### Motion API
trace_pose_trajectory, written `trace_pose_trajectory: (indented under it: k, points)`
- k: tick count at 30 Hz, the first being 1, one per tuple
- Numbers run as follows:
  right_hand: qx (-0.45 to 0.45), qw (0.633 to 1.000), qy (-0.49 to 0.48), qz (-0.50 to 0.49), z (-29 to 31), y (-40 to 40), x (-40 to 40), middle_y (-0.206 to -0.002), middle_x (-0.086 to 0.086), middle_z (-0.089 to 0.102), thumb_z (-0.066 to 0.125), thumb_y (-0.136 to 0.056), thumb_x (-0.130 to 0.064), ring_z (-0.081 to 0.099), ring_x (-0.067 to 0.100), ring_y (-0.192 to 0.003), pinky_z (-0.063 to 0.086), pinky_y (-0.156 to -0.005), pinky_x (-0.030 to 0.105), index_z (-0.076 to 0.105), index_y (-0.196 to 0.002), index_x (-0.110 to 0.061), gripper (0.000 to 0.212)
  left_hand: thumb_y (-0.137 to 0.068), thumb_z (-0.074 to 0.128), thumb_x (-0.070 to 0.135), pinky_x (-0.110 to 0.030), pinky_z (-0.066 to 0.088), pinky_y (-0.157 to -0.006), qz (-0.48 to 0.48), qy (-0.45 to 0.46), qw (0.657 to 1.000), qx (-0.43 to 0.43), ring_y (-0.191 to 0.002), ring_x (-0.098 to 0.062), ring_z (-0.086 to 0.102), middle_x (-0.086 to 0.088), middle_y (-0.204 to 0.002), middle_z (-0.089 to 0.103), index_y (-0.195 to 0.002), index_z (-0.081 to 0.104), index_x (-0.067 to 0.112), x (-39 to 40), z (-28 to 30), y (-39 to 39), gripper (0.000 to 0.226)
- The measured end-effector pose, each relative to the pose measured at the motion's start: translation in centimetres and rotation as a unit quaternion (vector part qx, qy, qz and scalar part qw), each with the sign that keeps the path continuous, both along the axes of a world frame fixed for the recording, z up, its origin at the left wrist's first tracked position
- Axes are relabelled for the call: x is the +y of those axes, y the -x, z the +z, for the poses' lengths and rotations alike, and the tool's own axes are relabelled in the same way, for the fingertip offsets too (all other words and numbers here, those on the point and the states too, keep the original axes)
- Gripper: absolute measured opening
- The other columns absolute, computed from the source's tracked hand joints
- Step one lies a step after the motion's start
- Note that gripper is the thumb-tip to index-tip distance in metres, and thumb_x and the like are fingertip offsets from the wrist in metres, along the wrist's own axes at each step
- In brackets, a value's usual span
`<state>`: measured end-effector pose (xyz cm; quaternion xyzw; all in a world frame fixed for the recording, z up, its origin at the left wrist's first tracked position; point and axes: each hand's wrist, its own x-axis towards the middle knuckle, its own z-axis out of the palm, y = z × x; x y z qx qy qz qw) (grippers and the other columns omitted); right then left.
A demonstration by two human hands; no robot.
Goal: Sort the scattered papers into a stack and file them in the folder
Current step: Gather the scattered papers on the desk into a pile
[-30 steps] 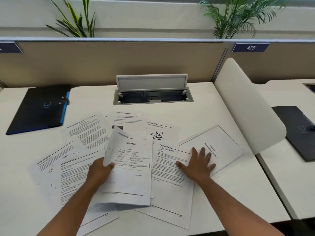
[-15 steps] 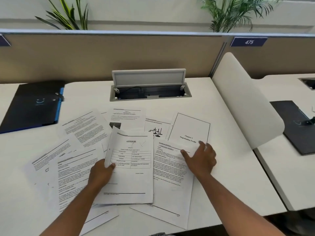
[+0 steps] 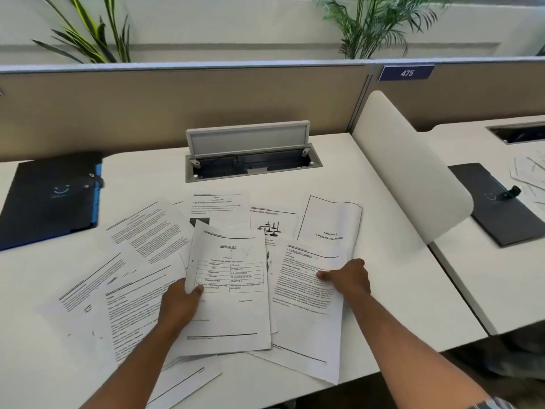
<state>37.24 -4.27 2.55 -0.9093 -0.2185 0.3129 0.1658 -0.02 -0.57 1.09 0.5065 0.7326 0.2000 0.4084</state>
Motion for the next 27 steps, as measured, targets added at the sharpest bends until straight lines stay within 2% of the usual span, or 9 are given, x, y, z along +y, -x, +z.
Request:
trace_pose_trajectory:
  k: [3, 6, 10, 14, 16, 19, 24, 27]
  points:
    - [0.052, 0.996, -0.072, 0.012, 0.0, 0.0, -0.9, -0.107, 0.009, 0.077, 0.094, -0.069, -0.030, 0.072, 0.030, -0.094, 0.059, -0.089, 0.042, 0.070, -0.105, -0.014, 0.047, -0.095, 0.062, 0.031, -0.043, 0.051, -0.094, -0.002, -0.004, 1.000, -0.017, -0.110, -0.033, 0.062, -0.010, -0.122, 0.068, -0.128, 0.063, 0.010, 0.4, 0.5, 0.4, 0.038]
    - [0.088, 0.982, -0.162, -0.039, -0.2, 0.3, -0.7, -0.109, 0.011, 0.077, 0.085, -0.080, -0.019, 0.071, 0.031, -0.099, 0.058, -0.095, 0.045, 0.073, -0.113, -0.014, 0.036, -0.096, 0.063, 0.030, -0.041, 0.051, -0.090, -0.019, -0.009, 0.999, -0.042, -0.103, -0.028, 0.063, -0.008, -0.119, 0.069, -0.125, 0.063, 0.013, 0.6, 0.8, 0.8, 0.034]
    - [0.174, 0.942, -0.284, -0.038, 0.9, 0.2, 0.2, -0.114, 0.014, 0.075, 0.081, -0.083, -0.001, 0.071, 0.034, -0.107, 0.056, -0.101, 0.052, 0.069, -0.121, -0.007, 0.040, -0.097, 0.061, 0.025, -0.036, 0.046, -0.083, -0.030, -0.022, 0.999, -0.038, -0.098, -0.022, 0.058, -0.006, -0.121, 0.067, -0.128, 0.060, 0.015, 0.9, 1.0, 1.9, 0.033]
    - [0.279, 0.887, -0.367, -0.018, 3.4, -1.0, 1.9, -0.121, 0.023, 0.073, 0.078, -0.080, 0.009, 0.071, 0.038, -0.108, 0.056, -0.099, 0.050, 0.065, -0.127, 0.001, 0.049, -0.097, 0.060, 0.022, -0.039, 0.048, -0.088, -0.015, -0.037, 0.999, -0.013, -0.106, -0.030, 0.061, -0.008, -0.123, 0.067, -0.131, 0.059, 0.016, 1.5, 0.8, 3.7, 0.034]
    - [0.327, 0.869, -0.372, -0.003, 5.0, -1.7, 3.1, -0.124, 0.025, 0.071, 0.078, -0.079, 0.006, 0.069, 0.043, -0.114, 0.053, -0.102, 0.054, 0.064, -0.130, 0.001, 0.053, -0.097, 0.059, 0.021, -0.039, 0.047, -0.087, -0.011, -0.041, 0.999, -0.002, -0.107, -0.032, 0.061, -0.009, -0.122, 0.067, -0.131, 0.059, 0.015, 1.8, 0.7, 4.3, 0.034]
    - [0.374, 0.853, -0.362, 0.030, 7.3, -2.2, 5.0, -0.128, 0.025, 0.070, 0.079, -0.077, 0.000, 0.065, 0.047, -0.120, 0.052, -0.104, 0.057, 0.064, -0.132, 0.000, 0.057, -0.097, 0.059, 0.020, -0.036, 0.044, -0.083, 0.000, -0.044, 0.999, -0.005, -0.097, -0.025, 0.057, -0.009, -0.120, 0.067, -0.128, 0.059, 0.016, 2.1, 0.6, 4.6, 0.031]
    - [0.415, 0.834, -0.348, 0.104, 11.6, -0.7, 8.1, -0.128, 0.028, 0.068, 0.079, -0.078, -0.002, 0.072, 0.039, -0.107, 0.061, -0.088, 0.045, 0.065, -0.130, 0.004, 0.054, -0.098, 0.057, 0.019, -0.035, 0.044, -0.082, 0.012, -0.050, 0.998, -0.033, -0.096, -0.021, 0.055, -0.005, -0.118, 0.066, -0.128, 0.057, 0.019, 2.4, 0.7, 4.2, 0.031]
    - [0.414, 0.832, -0.346, 0.129, 13.9, 0.5, 9.7, -0.131, 0.028, 0.067, 0.081, -0.076, -0.002, 0.069, 0.042, -0.114, 0.057, -0.099, 0.051, 0.063, -0.131, 0.005, 0.058, -0.098, 0.056, 0.018, -0.035, 0.044, -0.084, 0.020, -0.053, 0.997, -0.048, -0.097, -0.021, 0.055, -0.005, -0.119, 0.065, -0.129, 0.057, 0.019, 2.4, 0.9, 4.0, 0.031]
